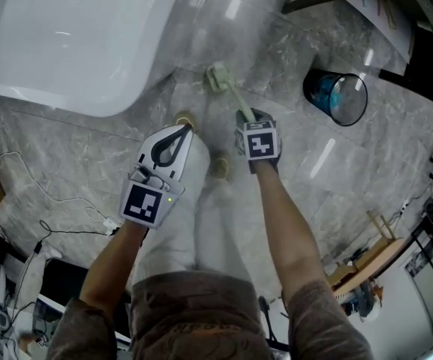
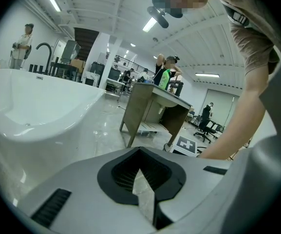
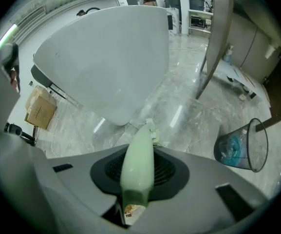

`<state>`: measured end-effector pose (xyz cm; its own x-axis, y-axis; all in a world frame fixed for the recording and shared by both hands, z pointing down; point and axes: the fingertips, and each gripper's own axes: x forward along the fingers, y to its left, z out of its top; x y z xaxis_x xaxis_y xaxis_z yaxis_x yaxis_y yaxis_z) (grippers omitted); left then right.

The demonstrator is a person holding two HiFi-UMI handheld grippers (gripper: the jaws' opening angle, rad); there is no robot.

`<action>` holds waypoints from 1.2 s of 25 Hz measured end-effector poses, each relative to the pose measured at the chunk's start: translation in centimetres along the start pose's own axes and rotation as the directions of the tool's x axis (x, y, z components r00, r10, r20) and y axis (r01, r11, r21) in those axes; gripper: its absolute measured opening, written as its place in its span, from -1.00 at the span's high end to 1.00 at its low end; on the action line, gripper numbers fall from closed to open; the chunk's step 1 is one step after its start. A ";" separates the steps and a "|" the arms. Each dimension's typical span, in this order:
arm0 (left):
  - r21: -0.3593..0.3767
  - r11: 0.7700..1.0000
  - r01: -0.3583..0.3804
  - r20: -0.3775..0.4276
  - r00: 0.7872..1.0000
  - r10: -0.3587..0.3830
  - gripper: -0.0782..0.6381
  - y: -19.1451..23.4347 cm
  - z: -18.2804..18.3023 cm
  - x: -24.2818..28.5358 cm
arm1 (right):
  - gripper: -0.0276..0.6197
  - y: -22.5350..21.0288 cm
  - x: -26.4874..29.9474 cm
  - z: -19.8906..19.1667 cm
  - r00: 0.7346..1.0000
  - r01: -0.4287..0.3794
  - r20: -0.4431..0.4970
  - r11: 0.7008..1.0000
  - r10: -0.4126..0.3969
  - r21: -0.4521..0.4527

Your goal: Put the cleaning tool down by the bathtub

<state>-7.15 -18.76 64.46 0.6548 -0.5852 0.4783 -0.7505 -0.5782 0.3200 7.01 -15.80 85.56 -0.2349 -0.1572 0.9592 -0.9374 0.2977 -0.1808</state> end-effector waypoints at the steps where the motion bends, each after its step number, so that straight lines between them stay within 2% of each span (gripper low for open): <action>1: 0.001 1.000 0.000 0.003 1.000 0.000 0.76 -0.1 0.2 0.0 | 0.67 -0.1 -0.1 -0.2 1.000 -0.001 -0.007 1.000 0.000 -0.002; 8: 0.001 1.000 0.008 0.005 1.000 -0.008 0.76 -0.2 0.6 -0.3 | 0.67 -0.3 0.8 -0.9 0.999 0.002 -0.055 1.000 -0.002 -0.006; 19: -0.006 1.000 -0.010 -0.021 1.000 0.010 0.76 1.1 -0.3 -0.5 | 0.67 -0.3 3.1 0.4 0.997 -0.012 -0.080 0.999 0.009 -0.033; 25: -0.015 1.000 -0.017 -0.016 1.000 0.017 0.76 1.6 0.1 -0.1 | 0.66 -1.0 4.0 -0.1 0.994 -0.006 -0.112 1.000 0.004 -0.014; 30: -0.019 1.000 -0.023 -0.012 1.000 0.023 0.76 2.1 0.3 -0.1 | 0.64 -0.4 4.1 0.6 0.997 -0.010 -0.082 1.000 0.009 -0.013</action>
<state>-8.74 -20.06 64.85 0.6363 -0.5914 0.4954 -0.7670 -0.5538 0.3241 6.31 -17.18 89.39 -0.2216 -0.0772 0.9721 -0.9317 0.3111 -0.1876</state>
